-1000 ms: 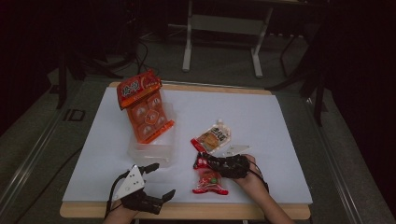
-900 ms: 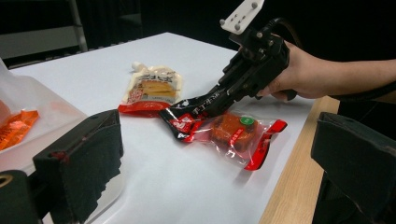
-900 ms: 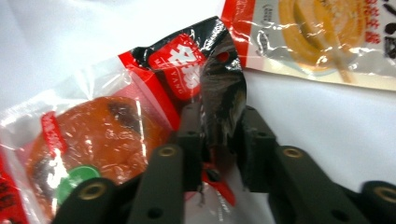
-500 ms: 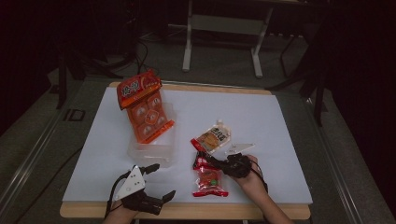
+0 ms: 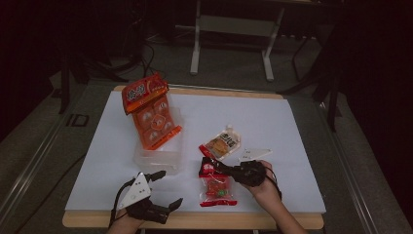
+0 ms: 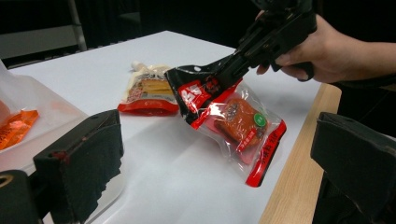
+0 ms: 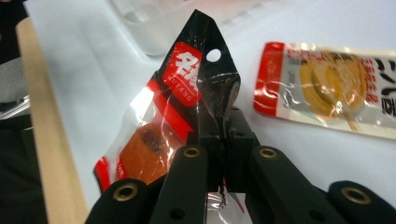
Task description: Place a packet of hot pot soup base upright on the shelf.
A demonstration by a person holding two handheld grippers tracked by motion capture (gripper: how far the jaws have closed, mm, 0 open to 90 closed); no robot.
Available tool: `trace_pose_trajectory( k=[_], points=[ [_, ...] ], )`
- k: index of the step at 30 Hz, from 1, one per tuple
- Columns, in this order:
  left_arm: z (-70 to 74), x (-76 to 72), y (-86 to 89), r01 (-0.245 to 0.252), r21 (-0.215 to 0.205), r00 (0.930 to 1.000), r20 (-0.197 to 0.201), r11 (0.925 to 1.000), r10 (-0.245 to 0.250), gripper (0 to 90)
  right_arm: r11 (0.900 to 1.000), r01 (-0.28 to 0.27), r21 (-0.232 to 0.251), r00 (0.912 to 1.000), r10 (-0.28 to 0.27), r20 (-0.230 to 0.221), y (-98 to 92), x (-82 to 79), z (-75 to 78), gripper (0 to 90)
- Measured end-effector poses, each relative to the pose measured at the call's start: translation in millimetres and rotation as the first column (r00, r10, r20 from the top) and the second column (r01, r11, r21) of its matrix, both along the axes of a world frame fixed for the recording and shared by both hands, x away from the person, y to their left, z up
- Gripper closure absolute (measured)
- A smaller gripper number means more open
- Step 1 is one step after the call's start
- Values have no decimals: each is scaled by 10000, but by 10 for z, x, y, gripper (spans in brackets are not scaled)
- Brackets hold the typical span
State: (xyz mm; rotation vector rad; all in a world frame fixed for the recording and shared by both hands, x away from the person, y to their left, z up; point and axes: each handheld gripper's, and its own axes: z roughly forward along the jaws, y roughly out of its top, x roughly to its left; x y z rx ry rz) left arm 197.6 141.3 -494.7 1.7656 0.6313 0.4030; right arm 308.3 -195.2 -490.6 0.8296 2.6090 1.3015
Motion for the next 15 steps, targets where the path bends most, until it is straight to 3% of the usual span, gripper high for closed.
trace_pose_trajectory(
  k=[15],
  points=[
    [60, 4, -8, 251, -213, 9997, -70, 9995, -253, 29, 9932, -933, 703, 9945, 896, 542, 16, -230, 323, 889]
  ],
)
